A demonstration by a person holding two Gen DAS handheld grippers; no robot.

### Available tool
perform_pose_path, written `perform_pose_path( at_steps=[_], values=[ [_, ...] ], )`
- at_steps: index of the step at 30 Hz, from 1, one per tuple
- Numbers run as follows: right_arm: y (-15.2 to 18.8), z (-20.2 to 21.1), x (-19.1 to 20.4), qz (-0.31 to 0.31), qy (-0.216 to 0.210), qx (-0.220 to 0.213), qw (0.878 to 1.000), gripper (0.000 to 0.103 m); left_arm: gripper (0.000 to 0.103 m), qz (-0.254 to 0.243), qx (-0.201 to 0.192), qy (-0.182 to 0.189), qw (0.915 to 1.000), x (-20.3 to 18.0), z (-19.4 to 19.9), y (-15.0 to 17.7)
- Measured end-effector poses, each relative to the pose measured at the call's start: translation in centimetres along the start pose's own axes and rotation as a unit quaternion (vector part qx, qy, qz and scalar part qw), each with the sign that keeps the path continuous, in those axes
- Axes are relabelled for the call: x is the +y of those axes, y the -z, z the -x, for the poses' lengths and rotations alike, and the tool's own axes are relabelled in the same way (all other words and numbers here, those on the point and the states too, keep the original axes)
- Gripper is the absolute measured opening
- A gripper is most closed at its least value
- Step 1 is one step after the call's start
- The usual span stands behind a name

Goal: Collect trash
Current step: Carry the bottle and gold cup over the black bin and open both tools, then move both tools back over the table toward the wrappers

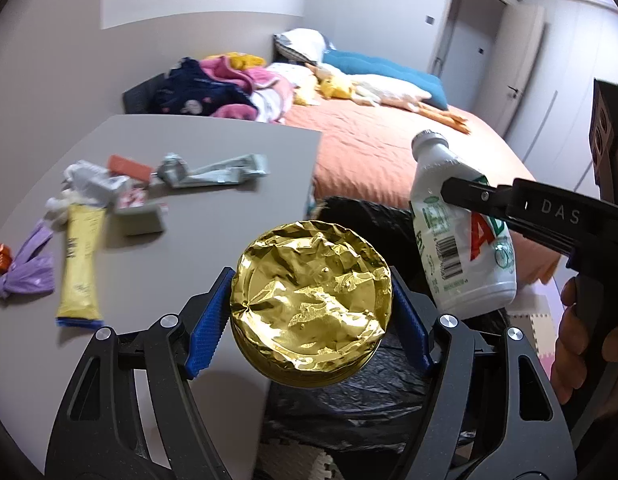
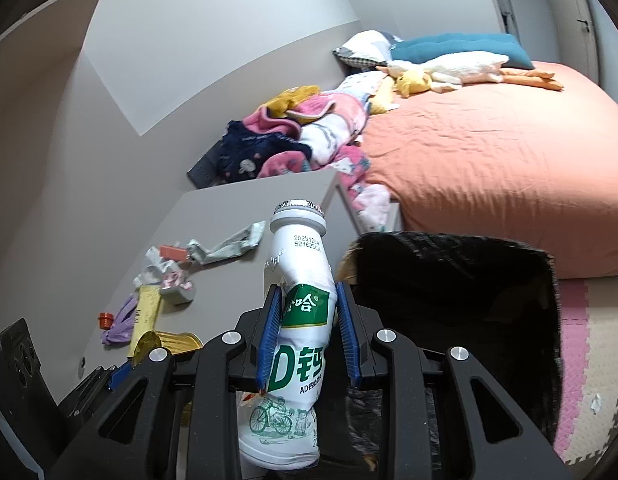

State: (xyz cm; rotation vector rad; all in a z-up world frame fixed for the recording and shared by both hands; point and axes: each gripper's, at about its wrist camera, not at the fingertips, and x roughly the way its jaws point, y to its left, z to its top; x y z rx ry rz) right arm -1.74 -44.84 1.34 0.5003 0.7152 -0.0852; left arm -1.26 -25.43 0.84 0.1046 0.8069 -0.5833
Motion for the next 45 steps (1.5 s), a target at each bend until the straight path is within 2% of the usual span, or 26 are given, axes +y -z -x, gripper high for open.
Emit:
perform_pose_path(
  at_steps=[7, 8, 9, 10, 11, 12, 17, 25, 35, 45],
  values=[
    [-0.3, 1.2, -2.6, -0.008, 0.024, -0.005, 1.0, 0.031, 0.073, -0.02, 0.017, 0.022, 0.9994, -2.6, -1.7, -0.5],
    [-0.4, 1.2, -2.9, -0.009, 0.027, -0.006, 1.0, 0.031, 0.08, -0.022, 0.02, 0.022, 0.9993, -2.9, -2.0, -0.6],
    [-0.5, 1.4, -3.2, -0.014, 0.03, -0.008, 0.999, 0.038, 0.091, -0.023, 0.028, 0.019, 0.9992, -3.2, -2.3, -0.6],
    [-0.6, 1.6, -3.7, -0.019, 0.038, -0.01, 0.999, 0.049, 0.097, -0.024, 0.032, 0.017, 0.9991, -3.4, -2.6, -0.6],
    [-0.7, 1.7, -3.9, -0.022, 0.048, -0.012, 0.999, 0.07, 0.097, -0.027, 0.033, 0.016, 0.999, -3.5, -2.6, -0.6],
    [-0.8, 2.0, -4.1, -0.022, 0.054, -0.019, 0.998, 0.072, 0.097, -0.031, 0.037, 0.013, 0.9988, -3.8, -2.9, -0.6],
    [-1.2, 2.9, -5.0, -0.023, 0.064, -0.034, 0.997, 0.072, 0.097, -0.029, 0.039, 0.01, 0.9988, -3.8, -2.9, -0.7],
    [-1.1, 2.8, -5.2, -0.023, 0.066, -0.033, 0.997, 0.072, 0.097, -0.033, 0.029, -0.004, 0.999, -3.4, -2.3, -0.7],
    [-0.6, 1.0, -2.4, 0.008, 0.047, -0.016, 0.999, 0.073, 0.097, -0.013, 0.028, -0.022, 0.9993, -0.8, -1.8, -0.3],
    [-0.1, -1.9, 1.9, 0.047, 0.018, 0.007, 0.999, 0.073, 0.097, 0.016, 0.025, -0.047, 0.9985, 3.4, -1.1, 0.2]
  ],
)
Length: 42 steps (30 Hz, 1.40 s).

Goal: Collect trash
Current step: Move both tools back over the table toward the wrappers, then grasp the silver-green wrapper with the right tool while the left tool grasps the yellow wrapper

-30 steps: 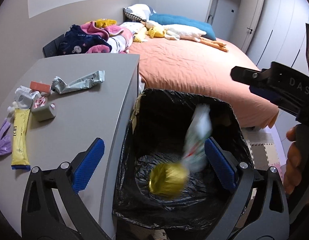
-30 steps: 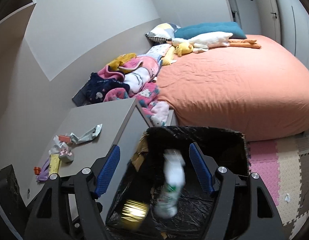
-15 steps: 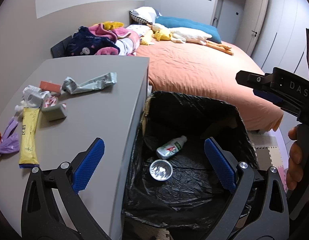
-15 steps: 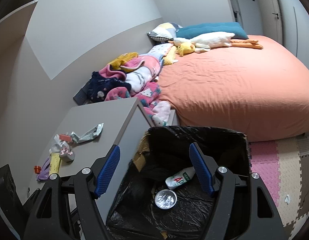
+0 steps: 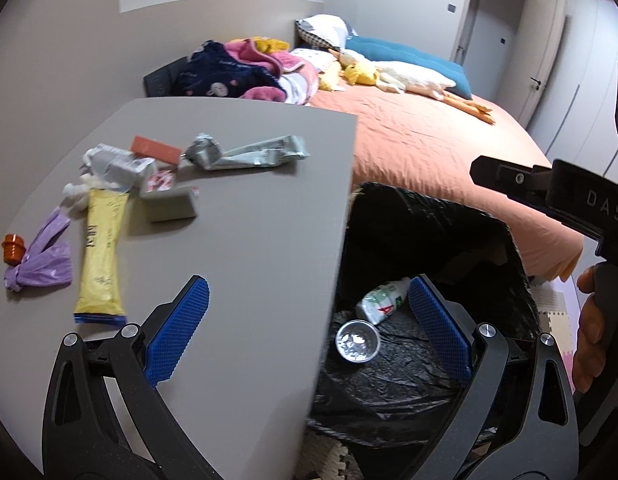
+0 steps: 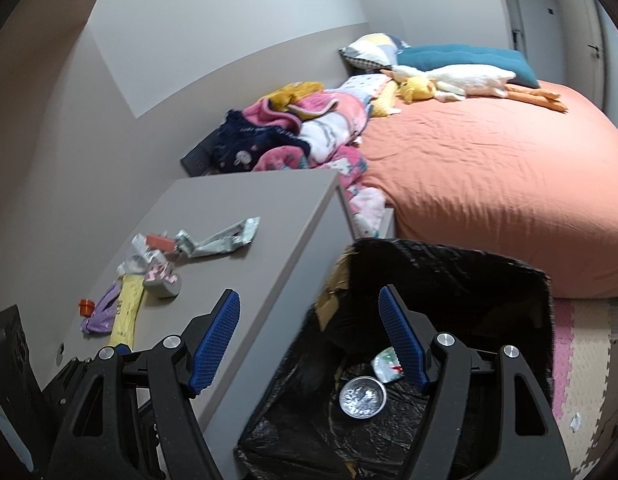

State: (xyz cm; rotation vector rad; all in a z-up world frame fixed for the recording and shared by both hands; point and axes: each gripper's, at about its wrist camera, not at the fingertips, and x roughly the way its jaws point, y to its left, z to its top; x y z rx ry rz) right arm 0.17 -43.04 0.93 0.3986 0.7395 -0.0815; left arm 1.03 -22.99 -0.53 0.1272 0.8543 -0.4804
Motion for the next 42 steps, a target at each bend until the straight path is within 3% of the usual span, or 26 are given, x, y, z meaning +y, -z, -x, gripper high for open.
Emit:
perform_pose_path(
  at_steps=[19, 31, 42],
  values=[
    [-1.2, -6.7, 7.2, 0.07, -0.03, 0.04, 0.996, 0.073, 0.097, 0.066, -0.004, -0.075, 0.995, 9.1, -0.5, 0.2],
    [-2.7, -12.8, 11.2, 0.121, -0.024, 0.068, 0.99, 0.073, 0.096, 0.09, 0.009, -0.097, 0.9912, 13.2, -2.8, -0.4],
    [-4.0, -17.8, 14.1, 0.177, -0.009, 0.088, 0.98, 0.073, 0.084, 0.116, 0.036, -0.111, 0.9864, 16.2, -5.5, -1.1]
  ],
)
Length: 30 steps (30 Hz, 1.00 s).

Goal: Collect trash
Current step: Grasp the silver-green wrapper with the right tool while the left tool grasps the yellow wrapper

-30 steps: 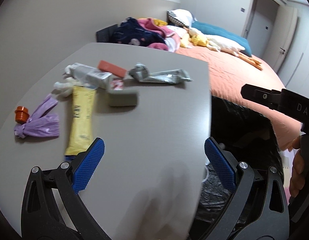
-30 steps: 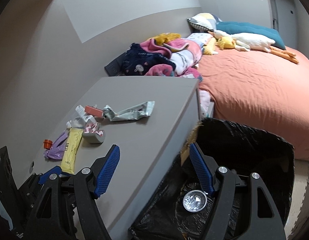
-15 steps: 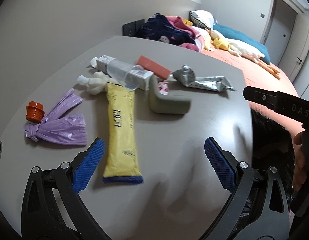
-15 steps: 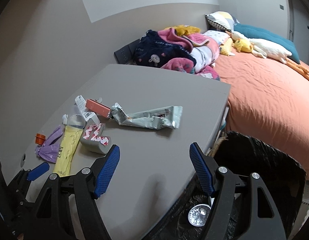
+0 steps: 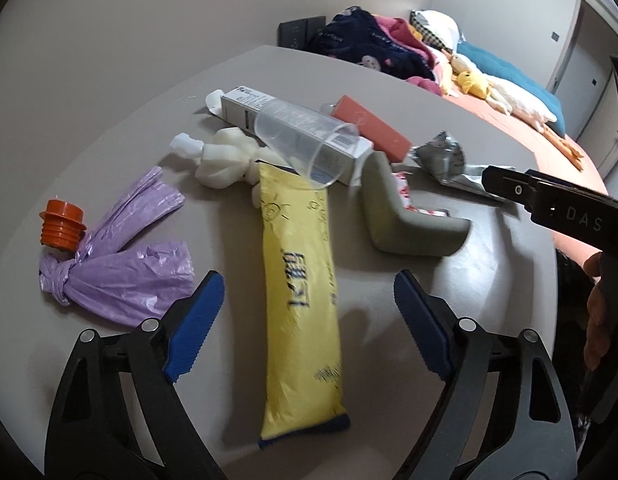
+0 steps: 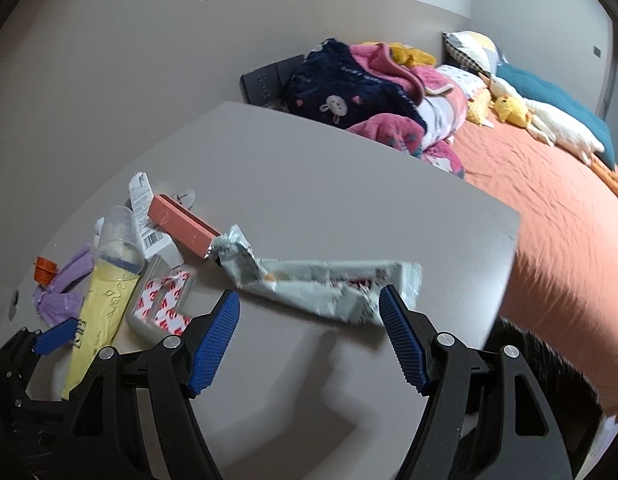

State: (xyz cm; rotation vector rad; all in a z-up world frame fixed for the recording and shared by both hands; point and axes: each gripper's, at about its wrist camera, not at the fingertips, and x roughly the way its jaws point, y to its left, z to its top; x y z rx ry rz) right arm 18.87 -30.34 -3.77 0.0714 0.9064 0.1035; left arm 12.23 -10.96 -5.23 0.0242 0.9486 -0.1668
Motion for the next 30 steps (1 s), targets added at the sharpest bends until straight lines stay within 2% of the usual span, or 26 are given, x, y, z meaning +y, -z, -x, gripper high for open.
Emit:
perform_pose_path(
  at_steps=[7, 11, 13, 15, 16, 17, 18, 21, 23, 25, 26, 30],
  values=[
    [-1.1, -2.7, 1.1, 0.05, 0.007, 0.018, 0.999, 0.073, 0.084, 0.0, 0.005, -0.005, 1.0, 0.5, -0.9, -0.1],
    [-1.2, -3.5, 1.2, 0.066, 0.019, 0.02, 0.997, 0.073, 0.074, -0.007, 0.005, -0.009, 0.9999, 0.5, -1.0, -0.2],
    [-1.2, -3.7, 1.3, 0.074, 0.027, 0.021, 0.997, 0.066, 0.072, -0.008, 0.005, -0.009, 0.9999, 0.6, -1.0, -0.2],
    [-1.2, -3.9, 1.4, 0.082, 0.036, 0.023, 0.996, 0.052, 0.072, -0.008, 0.007, -0.016, 0.9998, 0.5, -1.0, -0.3],
    [-1.3, -3.9, 1.4, 0.084, 0.031, 0.023, 0.996, 0.049, 0.072, -0.007, 0.008, -0.018, 0.9998, 0.5, -1.1, -0.3],
    [-1.3, -3.9, 1.3, 0.081, 0.026, 0.025, 0.996, 0.039, 0.072, -0.008, 0.009, -0.02, 0.9997, 0.5, -1.1, -0.3],
    [-1.5, -4.0, 1.2, 0.081, 0.028, 0.025, 0.996, 0.036, 0.07, -0.011, 0.01, -0.022, 0.9996, 0.4, -1.1, -0.3],
    [-1.7, -4.1, 0.8, 0.077, 0.027, 0.025, 0.996, 0.026, 0.053, -0.013, 0.005, -0.022, 0.9997, 0.3, -0.8, -0.3],
    [-1.7, -3.9, 0.6, 0.073, 0.021, 0.021, 0.997, 0.023, 0.036, -0.006, 0.002, -0.016, 0.9998, 0.6, -0.7, -0.4],
    [-1.7, -3.8, 0.3, 0.061, 0.002, 0.021, 0.998, 0.019, 0.029, 0.003, 0.0, -0.012, 0.9999, 0.9, -0.6, -0.5],
    [-1.7, -3.7, 0.2, 0.056, -0.004, 0.022, 0.998, 0.017, 0.022, 0.008, 0.0, -0.006, 1.0, 1.1, -0.5, -0.4],
    [-1.5, -3.0, -0.4, 0.031, -0.029, 0.024, 0.999, 0.015, 0.017, 0.017, 0.0, 0.002, 0.9998, 1.2, -0.2, -0.2]
  ],
)
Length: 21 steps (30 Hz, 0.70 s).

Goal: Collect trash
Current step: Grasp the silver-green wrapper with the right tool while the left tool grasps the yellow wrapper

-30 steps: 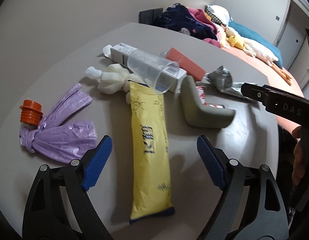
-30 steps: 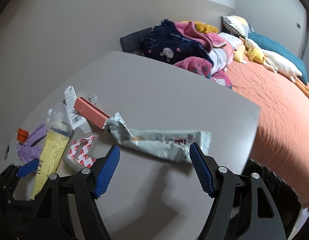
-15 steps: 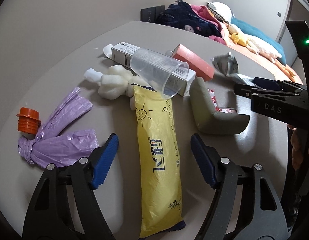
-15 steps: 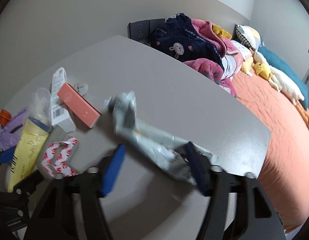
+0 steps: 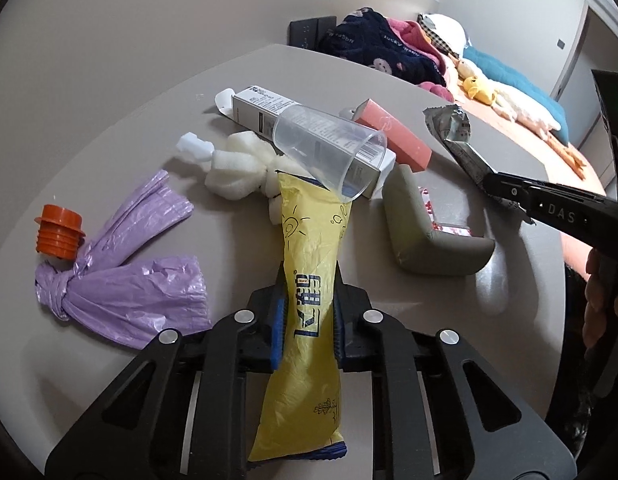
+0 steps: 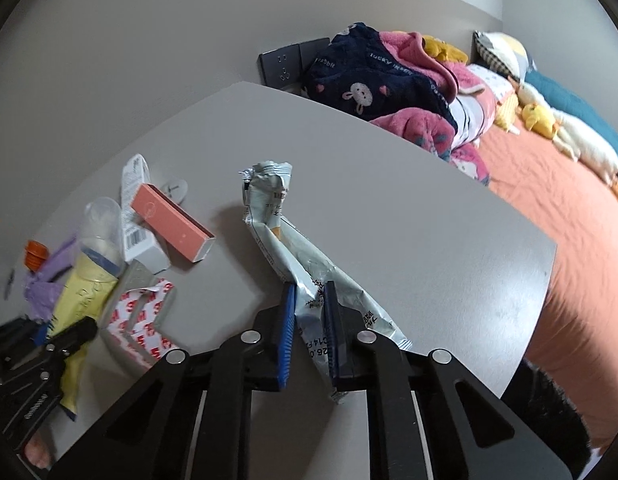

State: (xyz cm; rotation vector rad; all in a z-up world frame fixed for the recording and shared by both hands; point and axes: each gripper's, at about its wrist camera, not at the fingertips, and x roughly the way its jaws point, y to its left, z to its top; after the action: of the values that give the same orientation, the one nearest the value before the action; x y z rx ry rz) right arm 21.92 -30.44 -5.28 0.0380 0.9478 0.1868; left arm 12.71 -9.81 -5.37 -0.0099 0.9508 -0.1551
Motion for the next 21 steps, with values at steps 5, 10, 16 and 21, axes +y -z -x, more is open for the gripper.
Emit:
perform_pose_path(
  at_steps=[5, 10, 16, 21],
  values=[
    [0.6, 1.3, -0.2, -0.016, -0.01, -0.007, 1.0, 0.015, 0.015, 0.0, -0.005, -0.001, 1.0, -0.3, 0.8, 0.5],
    [1.3, 3.0, -0.3, -0.026, -0.015, -0.015, 0.999, 0.015, 0.015, -0.005, -0.014, 0.005, 0.9999, -1.0, 2.2, 0.9],
    [2.4, 5.7, -0.8, -0.039, -0.02, -0.031, 0.999, 0.015, 0.015, -0.006, -0.023, 0.011, 0.9997, -1.9, 3.9, 1.5],
    [3.6, 8.1, -1.3, -0.05, -0.024, -0.045, 0.997, 0.015, 0.015, -0.013, -0.034, 0.023, 0.9991, -3.3, 5.5, 1.9]
  ],
)
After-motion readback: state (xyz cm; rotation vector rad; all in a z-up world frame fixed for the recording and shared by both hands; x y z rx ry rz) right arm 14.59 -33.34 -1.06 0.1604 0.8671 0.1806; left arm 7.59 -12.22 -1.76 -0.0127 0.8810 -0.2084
